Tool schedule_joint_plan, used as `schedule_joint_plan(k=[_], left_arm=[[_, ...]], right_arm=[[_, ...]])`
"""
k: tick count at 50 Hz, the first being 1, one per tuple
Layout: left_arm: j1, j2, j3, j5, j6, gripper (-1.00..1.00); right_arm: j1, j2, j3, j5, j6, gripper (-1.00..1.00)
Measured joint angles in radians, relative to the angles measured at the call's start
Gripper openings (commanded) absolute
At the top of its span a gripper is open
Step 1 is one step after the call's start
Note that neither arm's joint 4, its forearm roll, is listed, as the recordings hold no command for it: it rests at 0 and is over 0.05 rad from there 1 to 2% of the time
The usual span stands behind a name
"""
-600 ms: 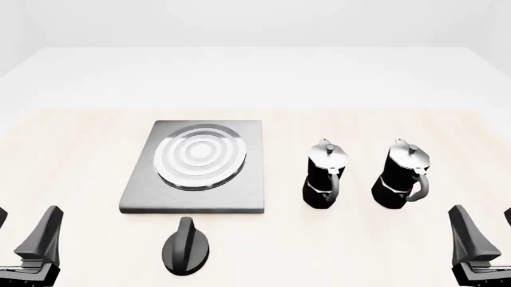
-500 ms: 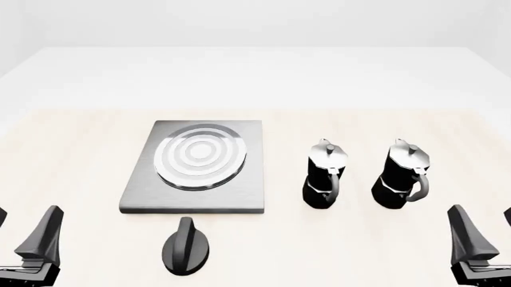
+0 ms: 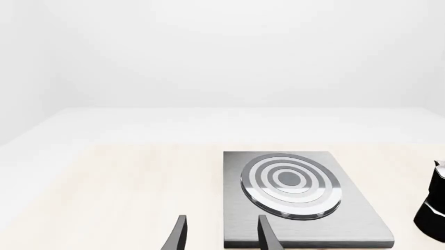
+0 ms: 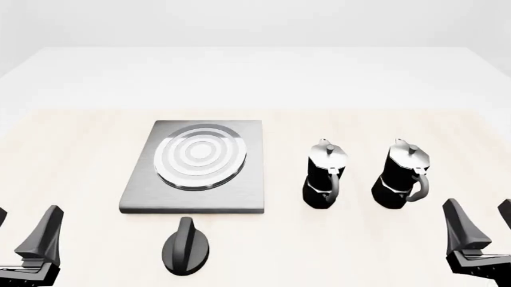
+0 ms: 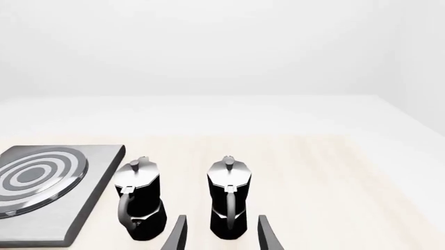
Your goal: Turn off the stove.
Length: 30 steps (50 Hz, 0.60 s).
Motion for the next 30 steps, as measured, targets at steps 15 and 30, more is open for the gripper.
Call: schedule_joint_plan(k=[15,30], left_arm=[[0.000,0.000,0.000,0.000,0.000,1.00],[0.000,0.000,0.000,0.000,0.000,1.00]], right_arm=[[0.088,0.119,-0.227,0.139,-0.010,1.00],[0.252,0.308,-0.462,0.272,0.029,1.00]])
